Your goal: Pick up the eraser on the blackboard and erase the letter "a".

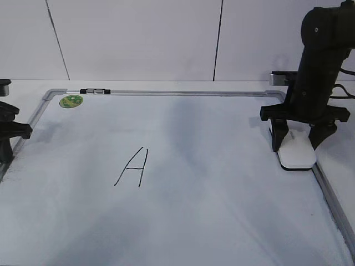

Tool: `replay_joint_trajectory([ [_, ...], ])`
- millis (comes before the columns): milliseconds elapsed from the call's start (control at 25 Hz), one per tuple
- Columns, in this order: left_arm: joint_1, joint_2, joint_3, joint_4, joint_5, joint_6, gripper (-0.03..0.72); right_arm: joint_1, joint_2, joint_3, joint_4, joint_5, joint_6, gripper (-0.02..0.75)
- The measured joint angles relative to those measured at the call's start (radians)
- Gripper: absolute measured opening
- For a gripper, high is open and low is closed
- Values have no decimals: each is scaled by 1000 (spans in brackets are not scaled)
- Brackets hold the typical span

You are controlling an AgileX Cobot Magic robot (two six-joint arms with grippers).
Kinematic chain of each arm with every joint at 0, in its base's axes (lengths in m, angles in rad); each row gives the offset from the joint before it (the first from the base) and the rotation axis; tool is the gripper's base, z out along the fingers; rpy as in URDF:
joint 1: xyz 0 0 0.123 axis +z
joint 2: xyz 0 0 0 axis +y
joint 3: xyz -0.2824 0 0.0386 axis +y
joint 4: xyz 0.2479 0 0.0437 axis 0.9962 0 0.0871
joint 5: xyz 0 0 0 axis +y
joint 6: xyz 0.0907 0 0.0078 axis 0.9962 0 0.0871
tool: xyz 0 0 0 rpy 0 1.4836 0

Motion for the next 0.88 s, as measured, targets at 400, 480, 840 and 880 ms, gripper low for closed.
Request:
replay_joint_trajectory([
  [400, 0, 0, 0, -2, -8, 0, 16, 0, 0, 0, 0, 0, 0, 599],
  [480, 0, 0, 0, -2, -12, 0, 16, 0, 0, 0, 0, 0, 0, 626],
  [840, 0, 2, 0, -6, -18, 0, 16, 0, -7, -56, -9, 0, 0, 655],
  [880, 0, 2, 0, -6, -20, 0, 16, 0, -12, -60, -21, 0, 0, 655],
])
